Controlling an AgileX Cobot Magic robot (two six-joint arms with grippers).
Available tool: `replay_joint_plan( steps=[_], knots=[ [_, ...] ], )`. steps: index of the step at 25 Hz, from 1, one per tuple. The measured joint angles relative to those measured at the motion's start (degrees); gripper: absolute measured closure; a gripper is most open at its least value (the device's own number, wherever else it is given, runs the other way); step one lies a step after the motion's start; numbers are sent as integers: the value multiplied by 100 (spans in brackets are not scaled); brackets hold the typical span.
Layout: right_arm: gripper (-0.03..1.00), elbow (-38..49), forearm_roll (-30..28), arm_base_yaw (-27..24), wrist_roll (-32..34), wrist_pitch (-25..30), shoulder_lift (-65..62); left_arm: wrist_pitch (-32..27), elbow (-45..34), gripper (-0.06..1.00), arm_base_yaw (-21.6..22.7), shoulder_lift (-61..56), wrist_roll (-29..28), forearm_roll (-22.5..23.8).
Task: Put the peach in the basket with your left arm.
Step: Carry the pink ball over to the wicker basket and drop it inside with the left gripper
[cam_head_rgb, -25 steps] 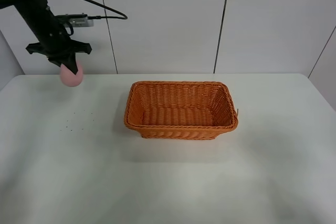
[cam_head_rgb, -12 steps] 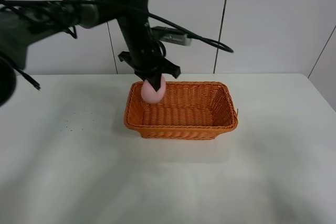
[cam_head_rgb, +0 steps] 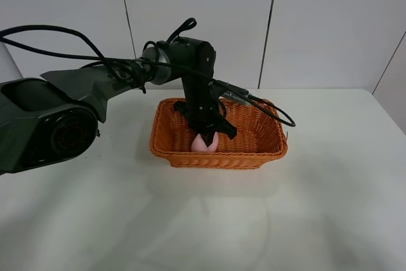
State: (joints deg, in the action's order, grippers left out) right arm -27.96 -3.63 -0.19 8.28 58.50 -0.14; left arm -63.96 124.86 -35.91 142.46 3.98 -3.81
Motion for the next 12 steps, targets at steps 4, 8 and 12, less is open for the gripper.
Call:
replay_joint_plan(
  steps=[4,8,12],
  knots=[
    [27,0,0,0,0,0,0,8,6,59,0,0,22,-19],
    [27,0,0,0,0,0,0,-12,6,20,0,0,22,-13],
    [27,0,0,0,0,0,0,-38,11,9,0,0,22,-13]
  ],
)
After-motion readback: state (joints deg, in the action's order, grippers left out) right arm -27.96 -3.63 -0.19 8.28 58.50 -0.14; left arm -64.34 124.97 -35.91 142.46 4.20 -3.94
